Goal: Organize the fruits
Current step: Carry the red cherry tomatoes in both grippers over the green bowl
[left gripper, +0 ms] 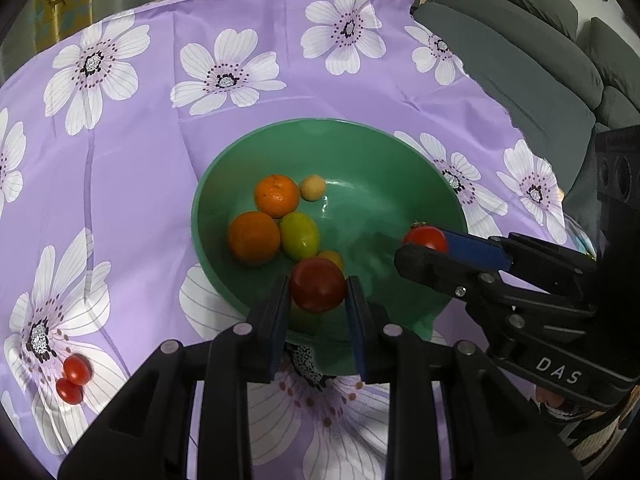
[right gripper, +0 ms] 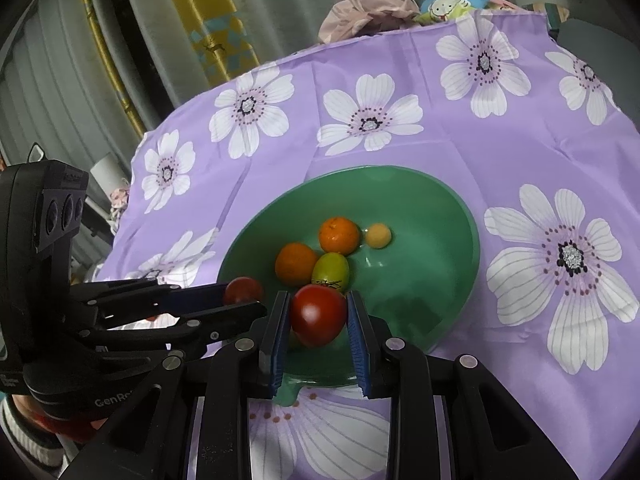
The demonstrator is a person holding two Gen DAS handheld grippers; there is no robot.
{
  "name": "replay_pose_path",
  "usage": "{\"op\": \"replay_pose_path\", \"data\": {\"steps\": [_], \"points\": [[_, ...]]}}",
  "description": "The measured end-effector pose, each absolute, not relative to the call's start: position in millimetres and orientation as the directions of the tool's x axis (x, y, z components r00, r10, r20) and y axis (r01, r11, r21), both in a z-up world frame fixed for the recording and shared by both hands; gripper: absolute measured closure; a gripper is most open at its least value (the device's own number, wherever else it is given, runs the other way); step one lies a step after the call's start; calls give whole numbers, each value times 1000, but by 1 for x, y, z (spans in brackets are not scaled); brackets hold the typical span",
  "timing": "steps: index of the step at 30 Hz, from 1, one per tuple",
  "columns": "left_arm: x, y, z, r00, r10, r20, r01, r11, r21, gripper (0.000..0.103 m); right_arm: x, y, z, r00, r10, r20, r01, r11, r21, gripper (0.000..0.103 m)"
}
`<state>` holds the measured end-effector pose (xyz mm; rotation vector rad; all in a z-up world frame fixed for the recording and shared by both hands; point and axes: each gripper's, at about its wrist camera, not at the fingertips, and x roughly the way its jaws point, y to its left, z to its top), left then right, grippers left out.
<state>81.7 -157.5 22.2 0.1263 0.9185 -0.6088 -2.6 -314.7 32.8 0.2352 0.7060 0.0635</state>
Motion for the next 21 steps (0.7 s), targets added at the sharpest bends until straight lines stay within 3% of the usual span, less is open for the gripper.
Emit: {"op": "replay_pose_path", "data": {"steps": [21], "points": [[92,-165,21,465,-420,-780,550,827,-117,76,9,-317,35,756,118,-643,23,978,206,73]]}}
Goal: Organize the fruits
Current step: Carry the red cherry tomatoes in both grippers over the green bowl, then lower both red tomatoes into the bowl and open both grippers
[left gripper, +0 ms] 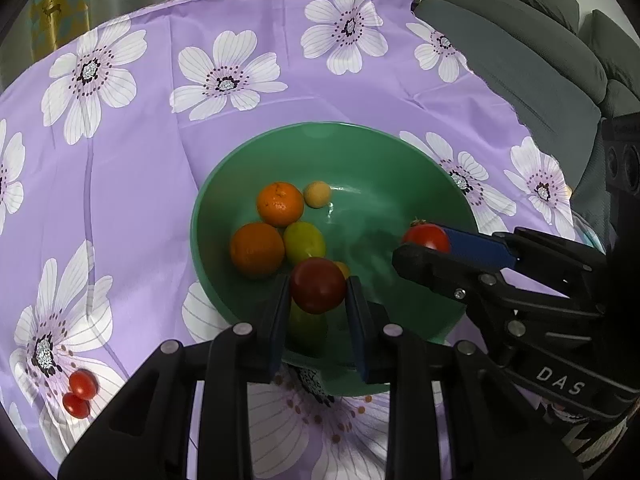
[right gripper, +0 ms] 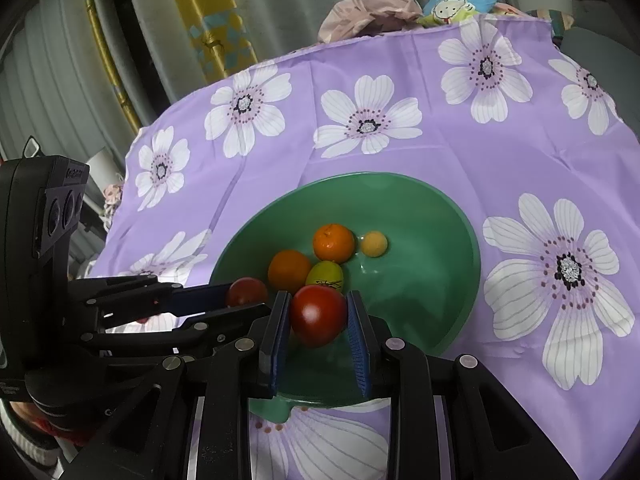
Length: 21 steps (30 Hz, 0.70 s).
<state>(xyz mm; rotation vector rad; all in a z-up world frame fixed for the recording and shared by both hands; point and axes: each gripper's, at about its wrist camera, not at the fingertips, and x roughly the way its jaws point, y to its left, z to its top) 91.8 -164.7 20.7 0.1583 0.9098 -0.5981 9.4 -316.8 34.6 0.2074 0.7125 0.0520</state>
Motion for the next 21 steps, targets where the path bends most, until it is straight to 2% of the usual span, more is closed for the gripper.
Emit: {"op": "replay_pose_path", "data": {"steps": [18,21], "points": [[95,-168,17,459,-414,-786,550,827,-114,76,14,-318,33,751,115,-650,35,976,213,73],[95,-167,18,466,-411,-783,544,831,-112,73,13,-320,31,750,116,-651,42,974,223,73]]}}
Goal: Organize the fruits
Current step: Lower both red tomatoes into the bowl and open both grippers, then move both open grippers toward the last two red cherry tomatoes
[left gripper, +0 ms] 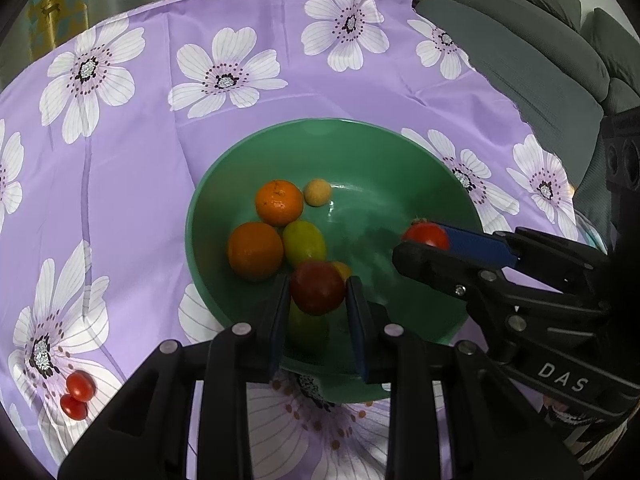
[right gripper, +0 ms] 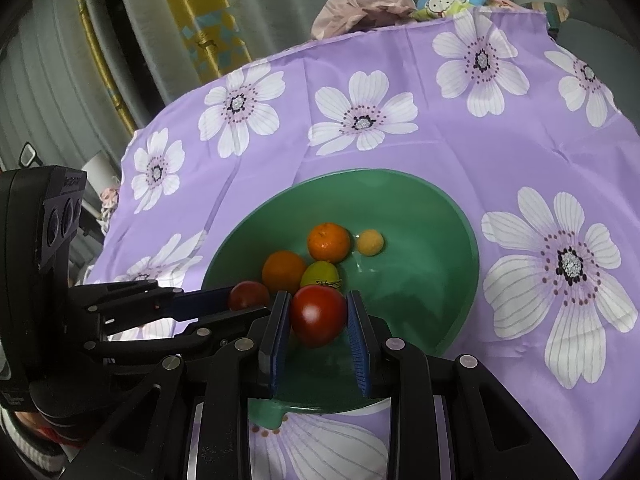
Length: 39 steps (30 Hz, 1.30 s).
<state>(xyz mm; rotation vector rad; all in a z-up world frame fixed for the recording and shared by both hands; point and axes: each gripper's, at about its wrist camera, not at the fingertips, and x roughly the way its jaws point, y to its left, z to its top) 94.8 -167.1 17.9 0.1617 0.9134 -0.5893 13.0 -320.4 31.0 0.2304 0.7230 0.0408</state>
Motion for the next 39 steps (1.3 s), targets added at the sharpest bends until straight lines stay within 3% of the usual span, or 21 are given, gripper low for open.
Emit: {"op": "replay_pose_path", "data": {"steps": [8,16,24,33,39], "points": [[90,-157,24,489,-409,-770,521,845,-118,56,6,-321,33,756,119,-644,53,969,242,73],[66,-116,36,542,-385,-747,490,867,-91,53,-13,-323,42,778,150,-611,28,962,272,73],[42,-36,30,574,-310,-758,325,936,-137,53,-29,-328,42,781,182,-597,26,946,323,74],[15,36,14,552,-246,-797,150,969,-195,53,-44,-286,48,761,228,-608,-114,969,220,72],[-1,58,6,554,-220,-803,86,974,-208,53,-38,-248,29,695,274,-665,-193,962,194,69]]}}
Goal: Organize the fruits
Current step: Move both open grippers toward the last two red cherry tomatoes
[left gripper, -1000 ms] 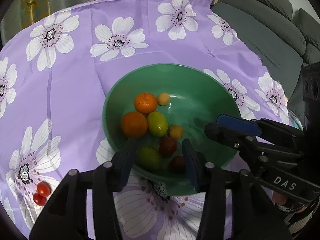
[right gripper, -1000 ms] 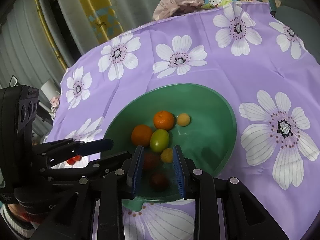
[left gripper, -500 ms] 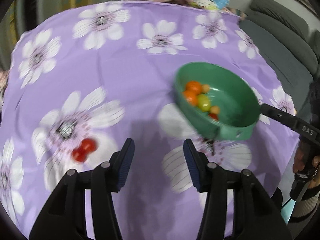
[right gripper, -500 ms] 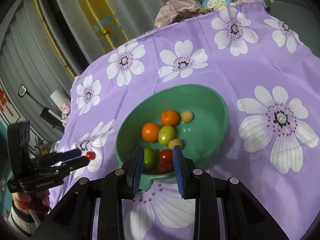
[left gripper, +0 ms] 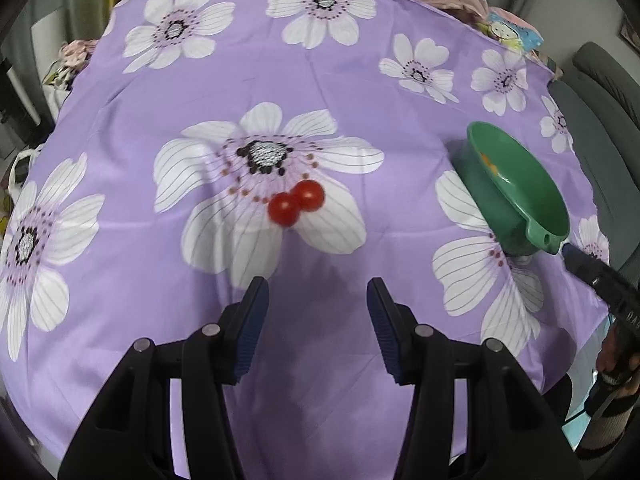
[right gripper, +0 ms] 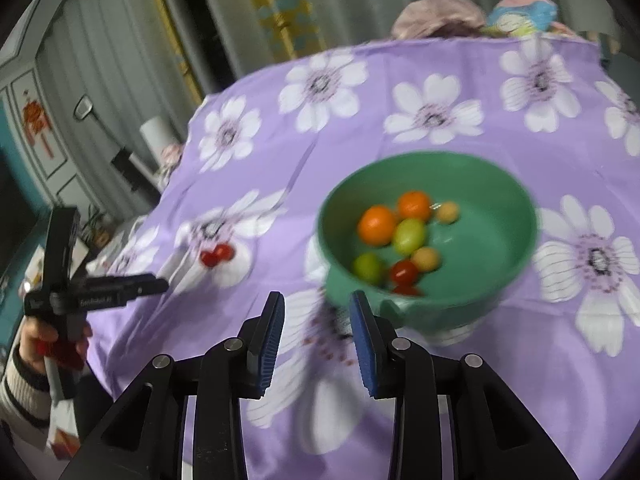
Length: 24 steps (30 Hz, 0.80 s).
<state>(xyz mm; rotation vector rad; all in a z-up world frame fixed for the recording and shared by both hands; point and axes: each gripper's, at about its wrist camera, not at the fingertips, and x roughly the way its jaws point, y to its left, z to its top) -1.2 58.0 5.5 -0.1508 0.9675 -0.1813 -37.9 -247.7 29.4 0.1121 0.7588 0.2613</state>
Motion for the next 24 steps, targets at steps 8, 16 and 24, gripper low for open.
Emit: {"op": "replay_pose_path", "data": {"steps": [8,16,24], "points": [[-10,63,2,559,-206,-803,106,979,-177,53,-18,-204,7,601,311,-737,-243,949,202,69],[-3,75,-1,567,-243,-787,92,968,-233,53,-3,-176,5,569,307,-763,-268,946,180,69],[8,81,-7,556,-290,-779,132,956,-261,53,19,-156,0,537,315,-783,-261,944,201,69]]}}
